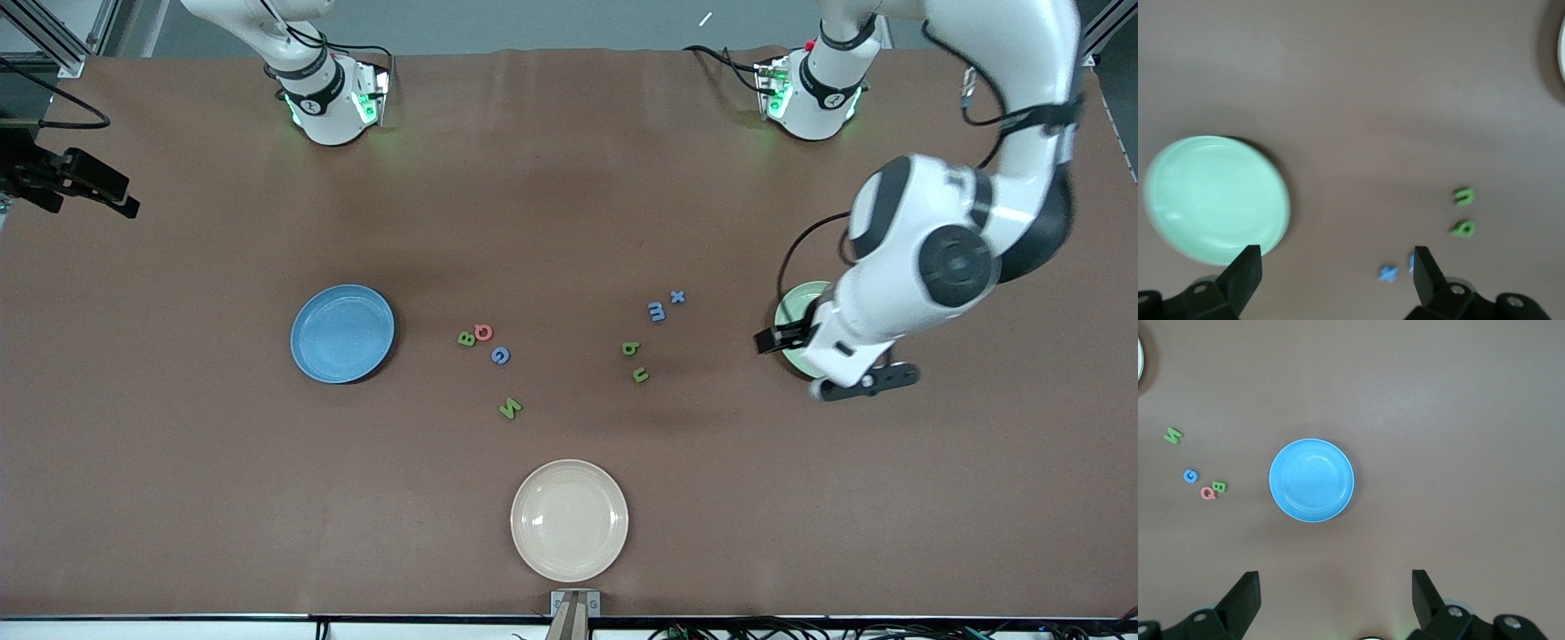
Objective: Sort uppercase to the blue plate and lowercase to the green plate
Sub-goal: 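Grasp the green n with the left gripper while the right gripper reaches the M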
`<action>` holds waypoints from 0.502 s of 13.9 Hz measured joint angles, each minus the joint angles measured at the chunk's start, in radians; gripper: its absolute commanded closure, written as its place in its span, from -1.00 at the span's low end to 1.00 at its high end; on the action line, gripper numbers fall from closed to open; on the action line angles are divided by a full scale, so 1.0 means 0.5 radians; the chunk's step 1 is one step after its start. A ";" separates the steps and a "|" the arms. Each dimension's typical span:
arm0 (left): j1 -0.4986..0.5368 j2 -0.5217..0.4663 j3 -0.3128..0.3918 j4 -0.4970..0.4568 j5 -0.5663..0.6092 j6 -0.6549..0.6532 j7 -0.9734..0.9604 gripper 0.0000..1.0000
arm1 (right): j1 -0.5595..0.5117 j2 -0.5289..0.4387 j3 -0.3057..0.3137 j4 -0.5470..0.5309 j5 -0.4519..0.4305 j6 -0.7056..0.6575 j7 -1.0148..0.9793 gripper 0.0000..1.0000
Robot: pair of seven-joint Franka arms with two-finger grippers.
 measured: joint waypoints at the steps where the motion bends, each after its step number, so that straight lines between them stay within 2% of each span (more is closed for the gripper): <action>1: -0.056 0.079 0.000 0.001 0.005 0.092 -0.099 -1.00 | 0.000 0.000 0.000 -0.001 -0.013 0.000 0.000 -1.00; 7: -0.381 0.478 0.000 0.014 0.133 0.590 -0.817 -0.99 | 0.000 0.000 0.000 -0.004 -0.025 0.005 -0.052 -1.00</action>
